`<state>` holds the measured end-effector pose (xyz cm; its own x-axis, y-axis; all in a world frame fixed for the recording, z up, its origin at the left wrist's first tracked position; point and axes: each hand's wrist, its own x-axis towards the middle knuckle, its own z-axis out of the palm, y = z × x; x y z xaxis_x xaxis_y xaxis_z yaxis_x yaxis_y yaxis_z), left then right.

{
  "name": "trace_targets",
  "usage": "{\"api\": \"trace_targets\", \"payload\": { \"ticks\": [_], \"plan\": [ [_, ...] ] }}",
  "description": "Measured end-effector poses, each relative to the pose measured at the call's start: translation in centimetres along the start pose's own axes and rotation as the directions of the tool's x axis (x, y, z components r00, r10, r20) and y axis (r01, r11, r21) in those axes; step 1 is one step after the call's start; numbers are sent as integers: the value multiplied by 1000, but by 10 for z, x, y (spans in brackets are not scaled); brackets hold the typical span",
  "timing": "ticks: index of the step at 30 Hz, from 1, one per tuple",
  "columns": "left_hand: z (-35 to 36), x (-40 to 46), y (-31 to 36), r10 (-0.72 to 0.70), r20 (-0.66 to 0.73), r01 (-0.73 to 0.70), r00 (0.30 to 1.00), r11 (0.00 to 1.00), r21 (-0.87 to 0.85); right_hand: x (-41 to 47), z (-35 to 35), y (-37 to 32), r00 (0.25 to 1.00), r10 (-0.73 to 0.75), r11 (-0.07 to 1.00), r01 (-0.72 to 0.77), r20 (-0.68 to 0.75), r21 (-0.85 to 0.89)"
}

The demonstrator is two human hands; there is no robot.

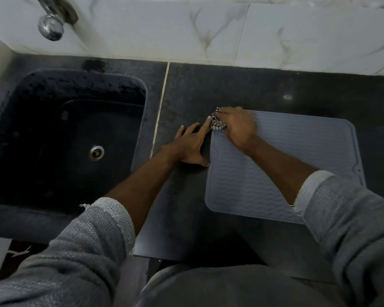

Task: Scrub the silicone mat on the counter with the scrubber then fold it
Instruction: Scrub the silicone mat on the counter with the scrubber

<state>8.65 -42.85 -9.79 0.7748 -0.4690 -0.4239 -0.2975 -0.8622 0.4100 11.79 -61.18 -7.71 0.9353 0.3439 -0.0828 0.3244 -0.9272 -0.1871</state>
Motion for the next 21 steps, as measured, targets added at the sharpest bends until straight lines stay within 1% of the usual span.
{"api": "trace_targets", "payload": {
  "ticks": [3, 6, 9, 15, 21],
  "plan": [
    [-1, 0, -1, 7, 10, -6, 1000, 999, -43, 0, 2, 0, 1000, -5, 1000, 5, 17, -11],
    [-5, 1, -3, -6, 62, 11, 998, 997, -72, -4, 1, -5, 999, -19, 999, 20, 32, -35],
    [-8, 1, -2, -9, 96, 16, 995, 997, -73, -19, 3, -11, 999, 15, 998, -12, 51, -54],
    [-2, -3, 2, 9, 30, -8, 1000, 999, -46, -45, 7, -23, 998, 5, 998, -1, 60, -68],
    [-1, -2, 4, -9, 18, 9, 1000, 1000, -8, -44, 6, -25, 998, 12, 999, -9, 57, -50]
  ]
}}
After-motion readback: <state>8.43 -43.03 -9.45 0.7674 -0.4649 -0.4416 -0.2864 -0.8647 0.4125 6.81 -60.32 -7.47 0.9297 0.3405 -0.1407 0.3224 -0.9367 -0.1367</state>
